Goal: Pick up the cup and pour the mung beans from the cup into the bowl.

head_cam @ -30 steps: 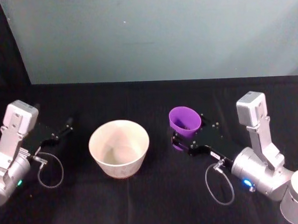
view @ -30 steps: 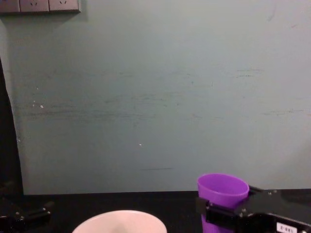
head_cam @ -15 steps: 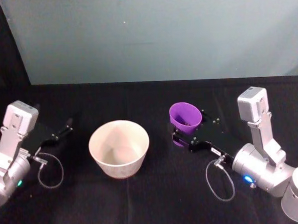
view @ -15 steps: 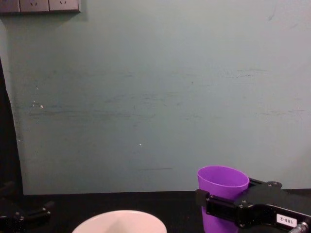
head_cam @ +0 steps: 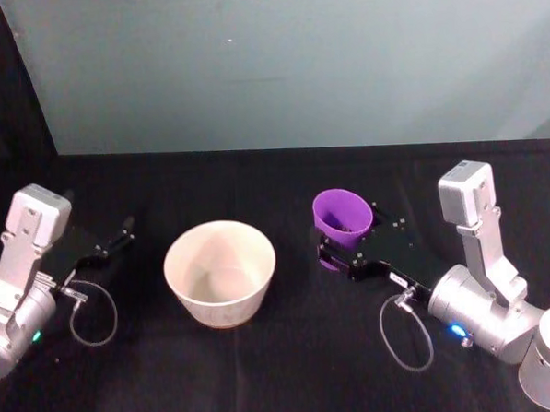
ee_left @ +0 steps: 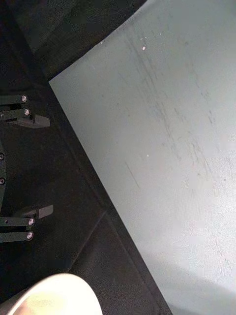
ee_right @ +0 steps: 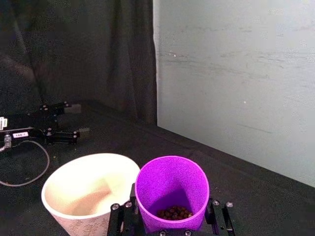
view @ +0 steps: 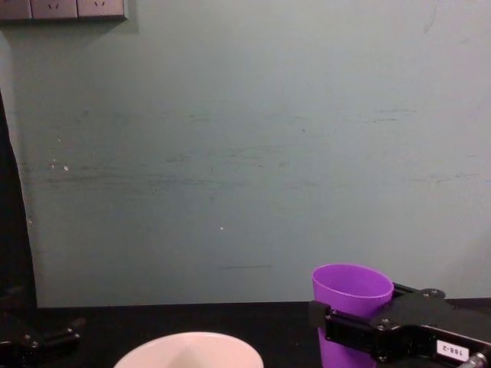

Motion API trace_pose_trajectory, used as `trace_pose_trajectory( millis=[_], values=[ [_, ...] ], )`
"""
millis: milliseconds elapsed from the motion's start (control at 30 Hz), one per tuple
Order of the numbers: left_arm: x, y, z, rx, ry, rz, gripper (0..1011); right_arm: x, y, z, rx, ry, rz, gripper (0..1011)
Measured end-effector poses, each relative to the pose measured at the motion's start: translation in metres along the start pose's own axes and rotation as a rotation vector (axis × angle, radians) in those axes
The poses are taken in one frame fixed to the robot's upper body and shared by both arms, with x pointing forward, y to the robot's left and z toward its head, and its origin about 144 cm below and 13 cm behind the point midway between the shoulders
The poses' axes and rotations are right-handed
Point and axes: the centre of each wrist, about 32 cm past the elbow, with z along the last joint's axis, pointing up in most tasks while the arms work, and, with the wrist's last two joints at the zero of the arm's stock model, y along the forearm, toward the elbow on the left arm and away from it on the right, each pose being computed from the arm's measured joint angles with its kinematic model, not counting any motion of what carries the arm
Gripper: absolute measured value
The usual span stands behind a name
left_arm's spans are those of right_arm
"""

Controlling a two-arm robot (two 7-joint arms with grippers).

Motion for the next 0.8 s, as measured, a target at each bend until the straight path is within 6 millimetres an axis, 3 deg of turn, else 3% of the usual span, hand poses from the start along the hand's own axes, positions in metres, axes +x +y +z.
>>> trace_pose_trajectory(
  millis=[800],
  values=[
    [0.0, 0.0, 0.0, 0.0, 0.0, 0.0, 1011, 0.0, -0.0001, -0.0003, 0.0, 0.001, 0.0, 726]
  ],
)
